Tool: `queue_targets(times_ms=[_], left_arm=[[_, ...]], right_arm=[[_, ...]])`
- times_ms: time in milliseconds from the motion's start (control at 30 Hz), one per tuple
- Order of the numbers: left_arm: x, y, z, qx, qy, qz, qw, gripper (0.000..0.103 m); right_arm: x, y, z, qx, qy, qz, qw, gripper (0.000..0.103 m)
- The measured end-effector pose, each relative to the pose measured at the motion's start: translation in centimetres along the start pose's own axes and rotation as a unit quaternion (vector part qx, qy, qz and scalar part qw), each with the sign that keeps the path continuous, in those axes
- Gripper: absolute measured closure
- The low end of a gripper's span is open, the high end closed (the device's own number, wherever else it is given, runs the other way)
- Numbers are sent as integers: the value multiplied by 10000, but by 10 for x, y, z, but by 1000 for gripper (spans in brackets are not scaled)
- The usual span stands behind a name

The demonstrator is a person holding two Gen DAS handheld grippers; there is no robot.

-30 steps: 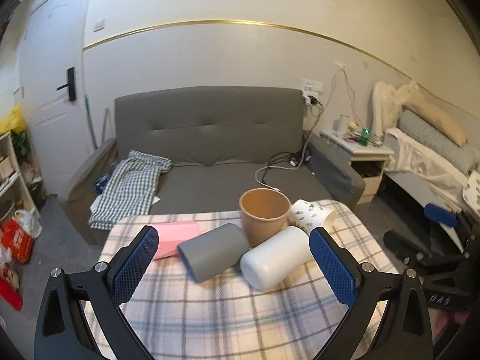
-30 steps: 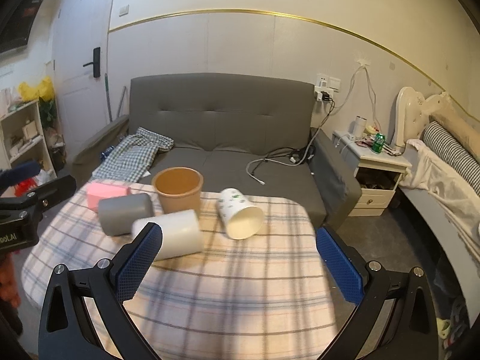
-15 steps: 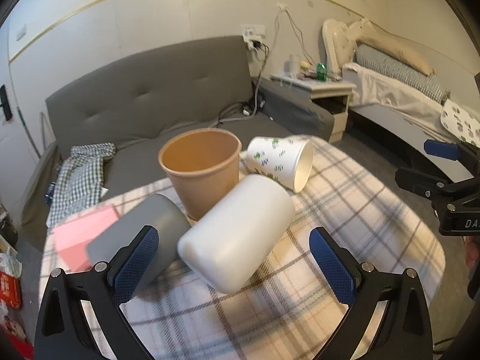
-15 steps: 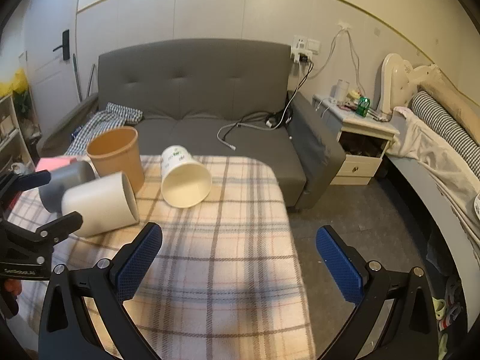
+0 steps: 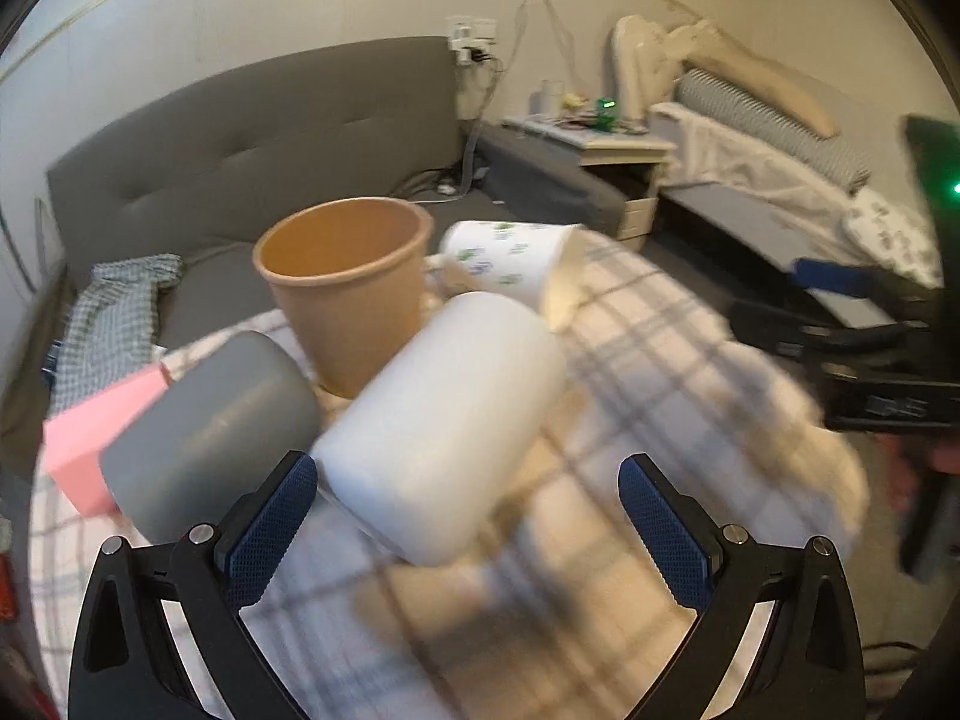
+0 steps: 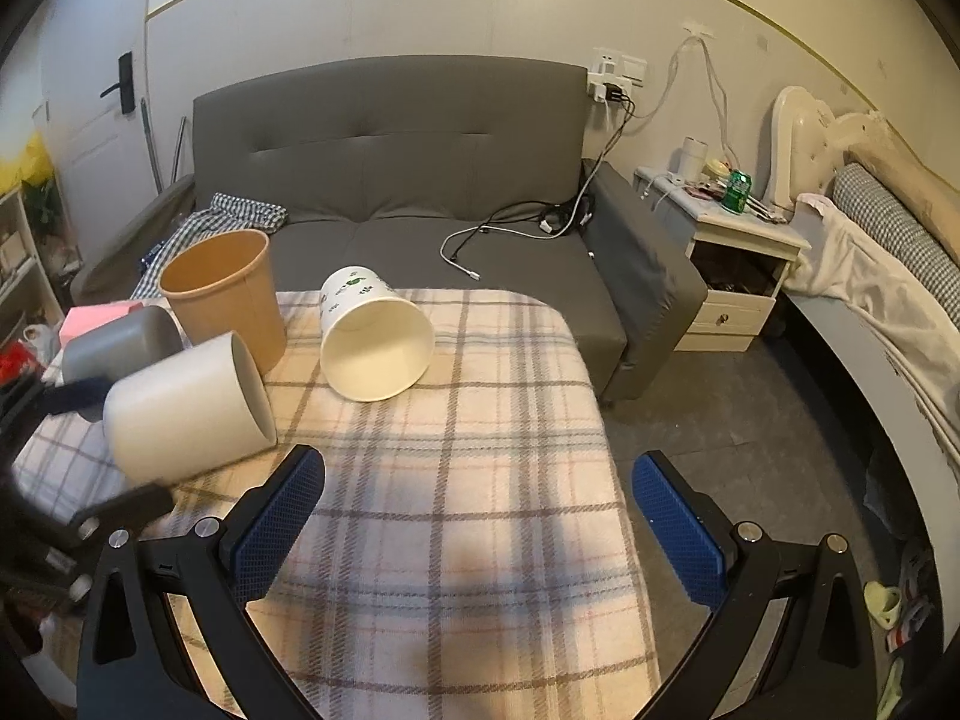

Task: Flip cup upside down
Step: 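Move the left tool to the white cylinder and close on it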

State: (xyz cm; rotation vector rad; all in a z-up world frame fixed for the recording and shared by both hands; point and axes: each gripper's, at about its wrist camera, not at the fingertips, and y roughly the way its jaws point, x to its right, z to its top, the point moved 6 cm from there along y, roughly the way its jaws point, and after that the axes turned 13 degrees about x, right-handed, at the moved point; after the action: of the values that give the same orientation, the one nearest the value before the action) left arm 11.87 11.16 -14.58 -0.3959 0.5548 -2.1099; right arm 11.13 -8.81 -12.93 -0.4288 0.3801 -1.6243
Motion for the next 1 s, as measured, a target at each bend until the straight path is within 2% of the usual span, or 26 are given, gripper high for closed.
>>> queue_targets(times_ms=[33,67,200,300,400,500,567,600,633,767,867,1000], left_arm=[[4,-8,0,43,-26,-160,9999,0],[6,-10,0,87,27,-167,9998,0],[-3,-1,-2,16,412,407,9983,0],[-8,15,-10,-151,503,446,9976,0],[-8,26,-20,-304,510,277,9979,0],[-2,26,-24,-268,530,78,9982,2],[-1,22,-25,-256,630,79,9977,2],[-1,21,-25,-238,675,108,9974,9],[-4,18,-24,-210,718,210,9970,20],[-10,10,-25,-276,433,146,9986,22],[-13,-2,-30,-357,482,314,9977,22],[-16,-13,-36,-495,270,534,9970,23]], right_arm=[[1,-1,0,0,31,-8,10000,0],[2,-2,-1,-3,54,-16,10000,0],[4,-5,-2,-16,165,-8,9999,0],[3,-7,-3,-39,176,2,9998,0],[4,-7,-4,-54,198,-6,9998,0],[5,-6,-5,-82,202,-34,9998,0],[6,-6,-5,-86,212,-52,9997,0],[6,-7,-5,-88,218,-57,9997,0],[7,-7,-4,-93,235,-65,9997,0],[3,-11,-3,-82,234,-34,9997,0],[-2,-17,-1,-47,155,-7,9999,0],[-5,-28,6,18,81,-40,10000,0]])
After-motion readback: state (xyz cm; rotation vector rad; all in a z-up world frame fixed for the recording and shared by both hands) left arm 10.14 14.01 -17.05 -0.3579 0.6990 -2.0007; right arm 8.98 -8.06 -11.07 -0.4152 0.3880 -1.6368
